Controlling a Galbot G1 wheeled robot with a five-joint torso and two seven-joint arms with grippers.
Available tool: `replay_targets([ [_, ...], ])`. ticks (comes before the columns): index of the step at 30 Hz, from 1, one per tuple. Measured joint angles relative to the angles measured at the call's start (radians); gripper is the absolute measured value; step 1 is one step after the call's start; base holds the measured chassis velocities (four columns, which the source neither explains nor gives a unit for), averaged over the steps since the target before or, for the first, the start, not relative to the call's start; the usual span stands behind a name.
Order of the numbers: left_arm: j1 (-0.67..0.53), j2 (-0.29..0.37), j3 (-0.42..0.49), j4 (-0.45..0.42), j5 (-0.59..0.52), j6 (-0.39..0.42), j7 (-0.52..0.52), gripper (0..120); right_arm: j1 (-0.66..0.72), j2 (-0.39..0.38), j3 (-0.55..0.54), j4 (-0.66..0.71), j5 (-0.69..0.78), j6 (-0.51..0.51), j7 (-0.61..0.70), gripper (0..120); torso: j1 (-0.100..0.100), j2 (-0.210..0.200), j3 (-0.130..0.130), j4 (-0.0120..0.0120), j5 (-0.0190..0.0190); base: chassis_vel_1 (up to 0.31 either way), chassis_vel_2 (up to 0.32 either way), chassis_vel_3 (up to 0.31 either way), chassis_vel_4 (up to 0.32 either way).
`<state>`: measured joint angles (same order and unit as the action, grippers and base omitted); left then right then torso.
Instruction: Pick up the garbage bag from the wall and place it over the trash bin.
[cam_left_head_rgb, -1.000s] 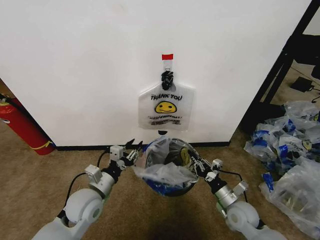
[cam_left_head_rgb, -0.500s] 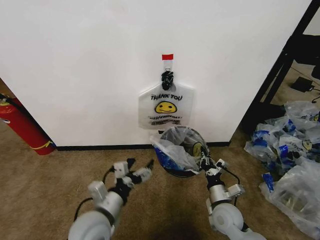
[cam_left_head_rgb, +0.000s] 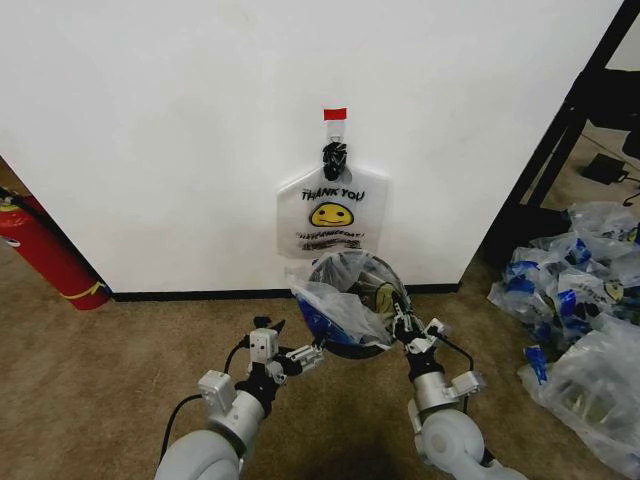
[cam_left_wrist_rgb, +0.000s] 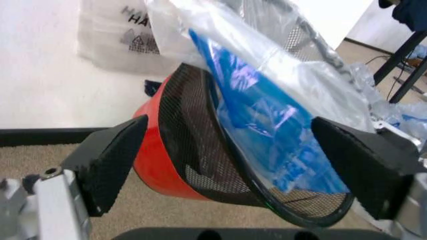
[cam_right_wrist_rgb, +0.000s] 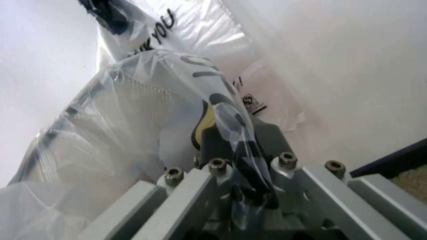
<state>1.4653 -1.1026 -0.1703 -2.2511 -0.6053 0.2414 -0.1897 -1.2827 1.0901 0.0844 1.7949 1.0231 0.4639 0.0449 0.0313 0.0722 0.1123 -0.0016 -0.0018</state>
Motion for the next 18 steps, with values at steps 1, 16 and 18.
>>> replay_targets([
  [1, -0.002, -0.002, 0.004, 0.004, 0.003, 0.000, 0.000, 88, 0.000, 0.001, -0.001, 0.000, -0.002, 0.000, -0.001, 1, 0.000, 0.000, 0.000, 0.0000, 0.0000, 0.000, 0.000, 0.000, 0.000],
  [16, -0.001, -0.006, 0.020, 0.000, 0.043, -0.005, 0.001, 38, 0.005, 0.002, -0.002, -0.013, -0.032, -0.006, -0.001, 1, 0.000, 0.000, 0.000, 0.0000, 0.0000, 0.000, 0.000, 0.000, 0.000],
  [18, 0.001, -0.003, 0.018, -0.002, 0.047, -0.007, 0.001, 32, 0.006, 0.004, -0.002, -0.017, -0.033, -0.007, 0.000, 1, 0.000, 0.000, 0.000, 0.0000, 0.0000, 0.000, 0.000, 0.000, 0.000],
])
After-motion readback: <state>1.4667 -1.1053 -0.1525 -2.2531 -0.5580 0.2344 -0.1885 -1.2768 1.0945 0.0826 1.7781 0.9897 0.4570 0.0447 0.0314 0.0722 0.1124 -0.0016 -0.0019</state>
